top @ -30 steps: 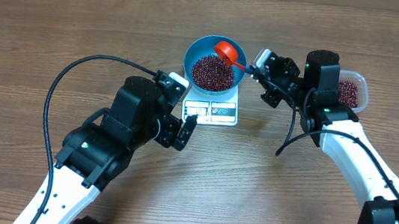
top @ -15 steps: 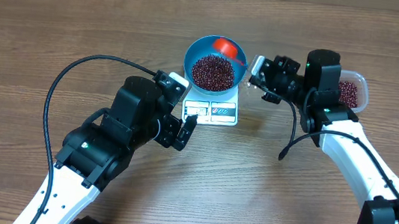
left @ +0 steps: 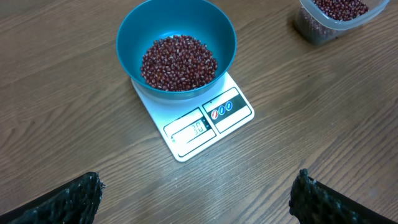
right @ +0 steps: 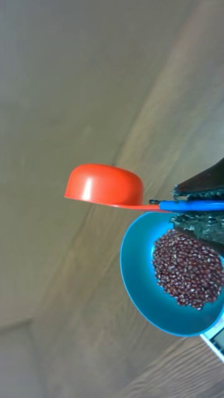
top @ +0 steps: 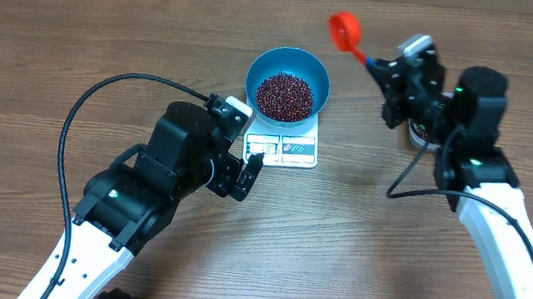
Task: Scoop item into bowl and weigh 150g on scale
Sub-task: 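Move the empty scoop right back to the bean tub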
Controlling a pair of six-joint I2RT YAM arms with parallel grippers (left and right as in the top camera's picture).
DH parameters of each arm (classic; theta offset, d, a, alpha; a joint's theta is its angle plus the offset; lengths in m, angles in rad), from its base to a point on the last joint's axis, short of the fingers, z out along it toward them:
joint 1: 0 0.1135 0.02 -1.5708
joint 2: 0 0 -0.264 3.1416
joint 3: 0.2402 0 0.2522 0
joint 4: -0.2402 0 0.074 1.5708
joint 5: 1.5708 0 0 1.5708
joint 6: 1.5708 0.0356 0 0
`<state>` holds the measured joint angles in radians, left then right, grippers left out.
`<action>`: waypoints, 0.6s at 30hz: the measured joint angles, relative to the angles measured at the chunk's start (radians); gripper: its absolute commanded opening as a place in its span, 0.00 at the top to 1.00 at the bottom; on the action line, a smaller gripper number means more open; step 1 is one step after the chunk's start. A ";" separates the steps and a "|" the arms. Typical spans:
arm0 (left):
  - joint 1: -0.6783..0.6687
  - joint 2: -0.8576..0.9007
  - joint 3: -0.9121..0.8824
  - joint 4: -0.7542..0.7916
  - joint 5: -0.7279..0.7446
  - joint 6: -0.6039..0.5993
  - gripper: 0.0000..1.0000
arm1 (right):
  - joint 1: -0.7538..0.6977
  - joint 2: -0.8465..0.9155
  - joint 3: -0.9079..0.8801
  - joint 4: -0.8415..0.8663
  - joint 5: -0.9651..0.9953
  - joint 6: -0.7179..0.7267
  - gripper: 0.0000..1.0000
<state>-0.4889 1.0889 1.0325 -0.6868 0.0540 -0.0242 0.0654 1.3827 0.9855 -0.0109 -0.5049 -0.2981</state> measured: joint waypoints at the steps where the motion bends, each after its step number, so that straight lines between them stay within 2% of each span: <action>1: 0.000 0.000 0.000 0.000 0.000 0.000 0.00 | -0.013 -0.015 0.000 -0.023 0.010 0.030 0.96; 7: 0.000 0.000 0.000 0.000 0.002 0.000 0.01 | -0.147 -0.127 0.019 -0.277 0.066 0.133 0.96; 18: 0.000 0.000 0.000 0.000 0.003 0.000 0.01 | -0.276 -0.131 0.039 -0.520 0.312 0.084 0.96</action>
<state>-0.4889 1.0889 1.0325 -0.6872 0.0566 -0.0238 -0.2108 1.2514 1.0241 -0.5308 -0.1925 -0.2146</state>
